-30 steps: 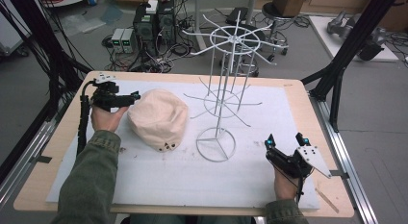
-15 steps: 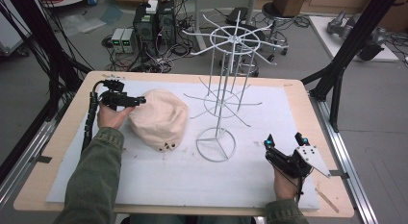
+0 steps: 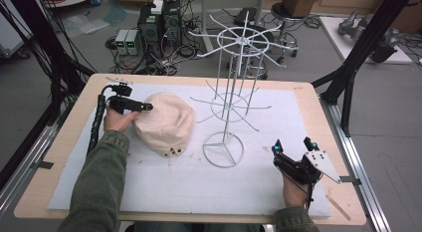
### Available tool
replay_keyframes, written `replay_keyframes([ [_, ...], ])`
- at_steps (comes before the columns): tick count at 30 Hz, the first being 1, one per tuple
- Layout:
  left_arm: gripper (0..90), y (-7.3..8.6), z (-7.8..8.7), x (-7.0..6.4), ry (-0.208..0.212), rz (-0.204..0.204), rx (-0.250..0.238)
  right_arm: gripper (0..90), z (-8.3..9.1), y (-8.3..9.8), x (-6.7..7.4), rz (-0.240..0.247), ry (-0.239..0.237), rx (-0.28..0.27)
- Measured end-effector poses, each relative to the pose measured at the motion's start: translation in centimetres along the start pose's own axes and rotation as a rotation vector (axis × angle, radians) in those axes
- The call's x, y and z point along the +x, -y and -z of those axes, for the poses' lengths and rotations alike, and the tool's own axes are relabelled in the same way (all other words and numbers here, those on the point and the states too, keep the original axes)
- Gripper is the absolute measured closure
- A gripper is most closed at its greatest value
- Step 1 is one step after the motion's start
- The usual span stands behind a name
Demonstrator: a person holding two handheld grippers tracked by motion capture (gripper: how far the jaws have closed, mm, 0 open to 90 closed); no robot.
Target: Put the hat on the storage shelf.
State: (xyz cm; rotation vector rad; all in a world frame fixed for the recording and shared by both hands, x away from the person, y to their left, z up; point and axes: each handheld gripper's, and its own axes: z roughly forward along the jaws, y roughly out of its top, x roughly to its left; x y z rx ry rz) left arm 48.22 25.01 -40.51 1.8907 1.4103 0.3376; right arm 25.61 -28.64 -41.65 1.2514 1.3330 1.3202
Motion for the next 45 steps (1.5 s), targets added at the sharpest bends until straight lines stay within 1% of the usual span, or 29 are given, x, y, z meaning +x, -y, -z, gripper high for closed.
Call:
replay_keyframes([
  [2,16.8,0.1,-0.4,0.2,0.006,0.014,0.011,4.9,0.0,0.0,0.0,0.001,0.001,0.002],
  [3,16.8,0.1,-0.4,0.2,0.006,0.014,0.011,4.8,0.0,0.0,0.0,0.002,0.0,0.002],
  [5,16.8,0.1,-0.8,0.3,-0.003,0.017,0.03,4.8,0.0,0.0,0.1,-0.002,-0.004,0.006],
  [6,16.8,0.2,-1.1,0.4,-0.005,0.024,0.042,4.9,0.0,0.0,0.1,0.0,-0.004,0.006],
  [7,16.9,0.2,-1.1,0.4,-0.005,0.024,0.042,4.9,0.0,0.0,0.1,0.0,-0.004,0.006],
  [9,17.1,0.3,-1.4,0.5,-0.005,0.029,0.059,4.8,0.0,0.0,0.1,0.004,-0.004,0.003],
  [12,18.3,0.4,-1.8,0.4,0.001,0.031,0.08,4.9,0.0,0.0,0.1,0.004,-0.006,0.003],
  [16,20.6,0.5,-2.2,0.5,0.0,0.037,0.109,4.9,0.1,0.0,0.1,0.003,-0.005,0.001],
  [18,22.5,0.6,-2.4,0.5,0.005,0.048,0.122,4.9,0.1,-0.1,0.1,0.008,-0.004,-0.002],
  [21,22.8,0.7,-2.7,0.2,-0.012,0.031,0.13,4.9,0.1,-0.1,0.0,0.009,-0.004,-0.003],
  [25,24.2,0.7,-2.7,0.2,-0.018,0.033,0.133,4.9,0.1,-0.1,0.1,0.011,-0.003,-0.004],
  [27,27.5,0.7,-2.6,0.2,-0.024,0.026,0.138,4.9,0.1,-0.1,0.1,0.016,-0.006,-0.007],
  [29,31.3,0.7,-2.6,0.1,-0.032,0.027,0.137,4.9,0.1,-0.1,0.1,0.018,-0.003,-0.006],
  [30,33.8,0.6,-2.6,0.0,-0.034,0.025,0.138,4.9,0.1,-0.1,0.1,0.013,-0.003,-0.003],
  [31,38.9,0.6,-2.6,0.1,-0.03,0.024,0.137,4.9,0.1,-0.1,0.2,0.008,-0.006,-0.003],
  [32,44.8,0.6,-2.5,0.1,-0.015,0.032,0.135,4.9,0.1,-0.1,0.2,0.013,-0.005,-0.001],
  [33,46.3,0.6,-2.5,0.1,-0.015,0.032,0.135,4.9,0.1,-0.1,0.2,0.013,-0.005,-0.001],
  [36,48.6,0.6,-2.5,-0.1,-0.032,0.032,0.136,4.9,0.1,-0.1,0.2,0.016,-0.006,-0.001],
  [38,52.5,0.5,-2.3,-0.2,-0.041,0.014,0.141,4.9,0.0,-0.1,0.1,0.016,-0.004,-0.001],
  [39,52.5,0.5,-2.3,-0.2,-0.043,0.016,0.137,4.9,0.0,-0.1,0.1,0.016,-0.004,-0.001],
  [40,55.8,0.4,-2.2,-0.3,-0.049,0.01,0.136,4.9,0.1,-0.1,0.2,0.014,-0.005,-0.002],
  [42,58.7,0.3,-2.0,-0.4,-0.056,0.004,0.139,4.9,0.1,-0.1,0.2,0.017,-0.007,-0.004],
  [44,61.8,0.1,-1.8,-0.6,-0.068,-0.013,0.145,4.9,0.1,-0.1,0.2,0.017,-0.007,-0.005],
  [45,61.8,0.1,-1.6,-0.6,-0.075,-0.022,0.146,4.9,0.1,-0.1,0.2,0.017,-0.007,-0.005],
])
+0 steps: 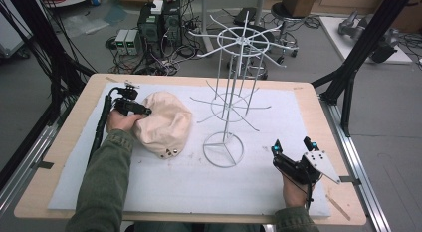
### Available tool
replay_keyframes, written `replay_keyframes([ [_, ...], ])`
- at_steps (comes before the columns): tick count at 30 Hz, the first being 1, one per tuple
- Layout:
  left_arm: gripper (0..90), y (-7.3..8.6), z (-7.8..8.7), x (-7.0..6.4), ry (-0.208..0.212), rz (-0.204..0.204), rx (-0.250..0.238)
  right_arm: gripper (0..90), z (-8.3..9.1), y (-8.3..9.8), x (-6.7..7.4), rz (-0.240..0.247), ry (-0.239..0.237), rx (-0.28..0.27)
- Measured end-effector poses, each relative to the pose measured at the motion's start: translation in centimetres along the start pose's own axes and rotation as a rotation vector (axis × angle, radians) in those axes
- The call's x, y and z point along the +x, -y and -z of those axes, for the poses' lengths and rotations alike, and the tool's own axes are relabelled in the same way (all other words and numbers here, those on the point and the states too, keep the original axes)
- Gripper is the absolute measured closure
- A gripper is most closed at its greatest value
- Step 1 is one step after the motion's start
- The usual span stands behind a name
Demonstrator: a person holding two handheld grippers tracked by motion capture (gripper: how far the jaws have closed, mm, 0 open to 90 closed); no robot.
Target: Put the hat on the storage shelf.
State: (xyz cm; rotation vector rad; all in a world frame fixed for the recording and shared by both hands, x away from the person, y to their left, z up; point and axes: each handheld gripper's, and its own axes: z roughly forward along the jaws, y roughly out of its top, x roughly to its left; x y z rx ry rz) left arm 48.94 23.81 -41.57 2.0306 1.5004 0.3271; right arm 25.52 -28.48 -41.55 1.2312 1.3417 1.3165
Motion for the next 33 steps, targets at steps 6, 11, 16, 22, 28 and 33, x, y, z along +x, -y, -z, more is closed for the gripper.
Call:
replay_keyframes([
  [6,73.8,0.0,1.0,0.5,-0.01,0.0,-0.018,4.9,0.0,0.0,0.0,-0.001,0.004,0.0],
  [11,74.2,0.0,0.9,0.2,-0.033,-0.027,-0.019,4.9,0.0,0.0,0.0,-0.004,0.005,0.003],
  [16,74.3,0.0,1.0,0.0,-0.048,-0.036,-0.02,4.9,0.0,0.0,-0.1,0.001,0.006,0.0],
  [22,74.7,0.3,1.2,0.0,-0.041,-0.041,-0.028,4.9,0.0,0.0,-0.1,0.0,0.004,-0.001],
  [28,74.9,0.5,2.4,0.1,-0.029,-0.038,-0.071,4.9,0.0,0.0,-0.1,0.003,0.005,0.0],
  [33,74.9,0.5,4.4,0.1,-0.026,-0.047,-0.126,4.9,0.1,0.0,0.0,-0.006,0.006,0.002],
])
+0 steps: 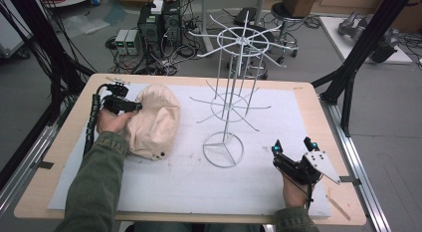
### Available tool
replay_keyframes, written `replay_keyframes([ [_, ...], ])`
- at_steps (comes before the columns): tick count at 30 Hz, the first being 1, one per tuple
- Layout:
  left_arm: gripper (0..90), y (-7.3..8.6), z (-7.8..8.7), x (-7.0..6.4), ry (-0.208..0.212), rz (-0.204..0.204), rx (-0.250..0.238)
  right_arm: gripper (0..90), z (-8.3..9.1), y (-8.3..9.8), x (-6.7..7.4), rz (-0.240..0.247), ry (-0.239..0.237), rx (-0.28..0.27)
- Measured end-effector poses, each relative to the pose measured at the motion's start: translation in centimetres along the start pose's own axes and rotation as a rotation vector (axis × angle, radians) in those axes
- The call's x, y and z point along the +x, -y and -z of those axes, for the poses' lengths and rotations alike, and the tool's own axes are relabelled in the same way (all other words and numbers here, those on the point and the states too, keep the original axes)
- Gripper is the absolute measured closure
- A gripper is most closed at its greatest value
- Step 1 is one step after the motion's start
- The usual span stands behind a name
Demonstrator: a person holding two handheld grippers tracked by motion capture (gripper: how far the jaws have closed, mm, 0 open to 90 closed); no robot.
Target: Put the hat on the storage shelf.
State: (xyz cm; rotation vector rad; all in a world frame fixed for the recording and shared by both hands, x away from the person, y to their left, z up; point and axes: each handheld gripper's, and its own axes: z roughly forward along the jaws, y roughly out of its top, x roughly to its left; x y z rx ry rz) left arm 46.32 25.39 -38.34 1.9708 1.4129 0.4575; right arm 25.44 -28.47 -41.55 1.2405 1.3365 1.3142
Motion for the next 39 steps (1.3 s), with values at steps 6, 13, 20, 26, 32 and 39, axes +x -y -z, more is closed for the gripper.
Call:
replay_keyframes([
  [6,74.9,-0.3,2.2,-0.2,0.005,-0.007,-0.054,4.9,0.0,0.0,0.0,0.005,-0.002,-0.003],
  [13,74.9,-0.4,4.6,-0.2,0.007,-0.009,-0.14,4.9,0.0,0.0,0.1,0.003,-0.003,-0.003],
  [20,74.9,-0.3,7.2,-0.6,0.017,-0.011,-0.255,4.9,0.0,0.0,0.1,0.003,-0.002,-0.003],
  [26,74.9,-0.3,9.8,-1.3,0.045,-0.025,-0.371,4.9,0.1,-0.1,0.2,0.005,-0.001,-0.007],
  [32,74.8,-0.4,12.8,-2.1,0.04,-0.04,-0.515,4.9,0.0,-0.1,0.2,0.002,-0.001,-0.008],
  [39,74.8,-0.6,15.1,-2.5,0.074,-0.054,-0.642,4.9,0.1,-0.1,0.2,0.005,0.0,-0.009],
])
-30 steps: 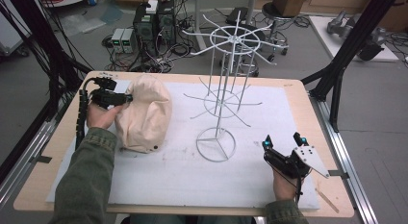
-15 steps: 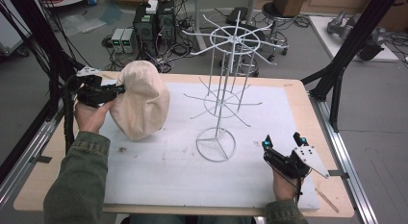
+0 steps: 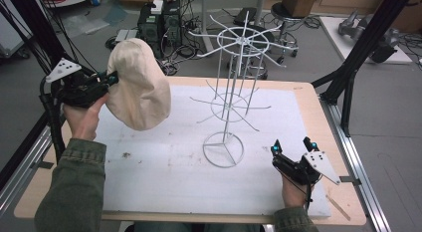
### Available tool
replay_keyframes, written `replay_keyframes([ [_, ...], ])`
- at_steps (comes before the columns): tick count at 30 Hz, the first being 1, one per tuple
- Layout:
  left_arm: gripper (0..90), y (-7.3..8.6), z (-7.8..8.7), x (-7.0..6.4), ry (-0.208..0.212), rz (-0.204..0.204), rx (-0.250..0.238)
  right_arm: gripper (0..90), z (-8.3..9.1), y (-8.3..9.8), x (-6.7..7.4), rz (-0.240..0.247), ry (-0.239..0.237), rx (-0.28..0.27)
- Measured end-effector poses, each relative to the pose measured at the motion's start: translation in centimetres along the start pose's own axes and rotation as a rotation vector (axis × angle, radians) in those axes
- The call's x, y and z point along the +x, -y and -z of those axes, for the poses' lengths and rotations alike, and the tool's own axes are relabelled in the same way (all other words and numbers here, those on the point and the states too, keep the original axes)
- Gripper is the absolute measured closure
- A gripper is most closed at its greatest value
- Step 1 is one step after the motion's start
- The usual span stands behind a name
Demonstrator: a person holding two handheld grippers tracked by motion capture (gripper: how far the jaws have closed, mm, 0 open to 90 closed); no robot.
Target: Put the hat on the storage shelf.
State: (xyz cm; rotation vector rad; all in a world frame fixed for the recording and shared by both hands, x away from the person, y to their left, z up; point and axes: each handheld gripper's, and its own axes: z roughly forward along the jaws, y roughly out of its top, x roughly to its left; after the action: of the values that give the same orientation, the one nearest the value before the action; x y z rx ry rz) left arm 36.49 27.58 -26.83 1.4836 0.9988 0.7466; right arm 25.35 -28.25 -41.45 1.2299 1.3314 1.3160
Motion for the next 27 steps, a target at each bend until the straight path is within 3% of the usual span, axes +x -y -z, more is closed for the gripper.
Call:
replay_keyframes([
  [10,74.8,-3.3,2.0,-1.6,0.062,-0.028,-0.141,4.9,0.0,0.0,0.1,0.001,0.002,-0.002],
  [17,74.8,-5.2,3.1,-2.2,0.109,-0.024,-0.223,4.9,0.1,0.0,0.0,0.0,-0.001,-0.005],
  [27,74.7,-6.9,3.2,-3.1,0.187,-0.021,-0.277,4.8,0.0,0.0,0.1,0.001,-0.002,-0.004],
])
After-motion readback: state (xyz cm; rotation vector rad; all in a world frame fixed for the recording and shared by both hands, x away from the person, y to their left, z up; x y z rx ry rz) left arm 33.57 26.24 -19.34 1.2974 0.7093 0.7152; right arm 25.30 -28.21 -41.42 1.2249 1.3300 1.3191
